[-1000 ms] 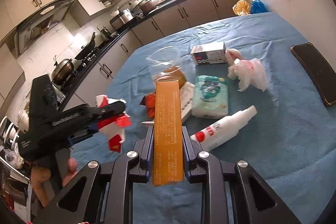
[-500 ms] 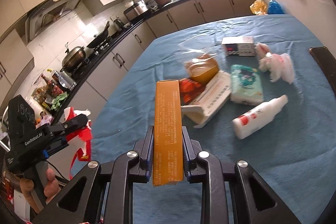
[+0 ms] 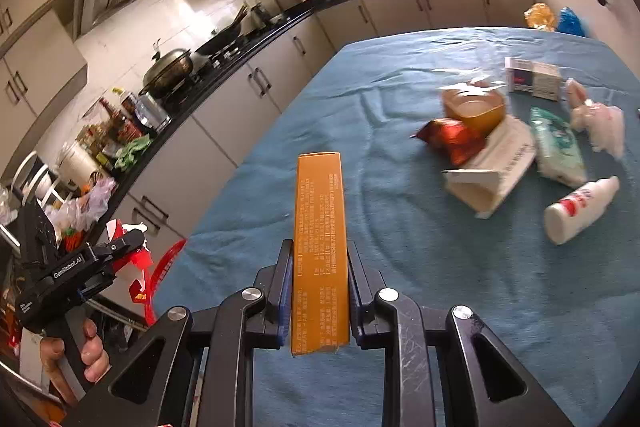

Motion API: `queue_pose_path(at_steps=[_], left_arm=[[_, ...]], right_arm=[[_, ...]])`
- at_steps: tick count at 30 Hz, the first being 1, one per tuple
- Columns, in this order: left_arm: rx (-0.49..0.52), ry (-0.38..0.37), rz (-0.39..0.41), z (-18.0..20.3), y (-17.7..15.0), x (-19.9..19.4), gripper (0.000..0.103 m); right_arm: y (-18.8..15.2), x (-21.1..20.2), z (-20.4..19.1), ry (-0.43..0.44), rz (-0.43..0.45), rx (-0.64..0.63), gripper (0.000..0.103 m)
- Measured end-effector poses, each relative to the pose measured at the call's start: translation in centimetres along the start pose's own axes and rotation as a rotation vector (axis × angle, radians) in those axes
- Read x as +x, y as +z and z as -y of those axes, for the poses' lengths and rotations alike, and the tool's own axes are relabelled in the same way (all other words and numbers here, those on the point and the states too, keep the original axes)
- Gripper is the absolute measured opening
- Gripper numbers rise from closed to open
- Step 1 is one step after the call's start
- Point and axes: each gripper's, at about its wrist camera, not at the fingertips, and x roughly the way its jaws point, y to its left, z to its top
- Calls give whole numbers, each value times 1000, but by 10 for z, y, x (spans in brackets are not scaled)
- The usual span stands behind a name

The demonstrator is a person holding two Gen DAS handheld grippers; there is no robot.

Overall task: Collect trash
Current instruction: 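Carry the red bag and orange box to the red basket and release both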

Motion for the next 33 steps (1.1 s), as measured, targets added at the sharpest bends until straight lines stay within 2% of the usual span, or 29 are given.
queue_pose_path(at_steps=[6, 13, 22, 33], left_arm=[[-45, 90, 29, -40, -4, -11, 52], [-74, 207, 95, -69, -3, -23, 53], [-136, 251, 82, -115, -3, -18, 53], [-163, 279, 42, -150, -1, -3, 55]], right_arm=[[-4, 17, -27, 28, -33, -41, 25], [-10, 39, -63, 77, -82, -91, 25], [-13, 87, -139, 165, -156, -204, 25], [-13, 160, -219, 242, -249, -282, 25]])
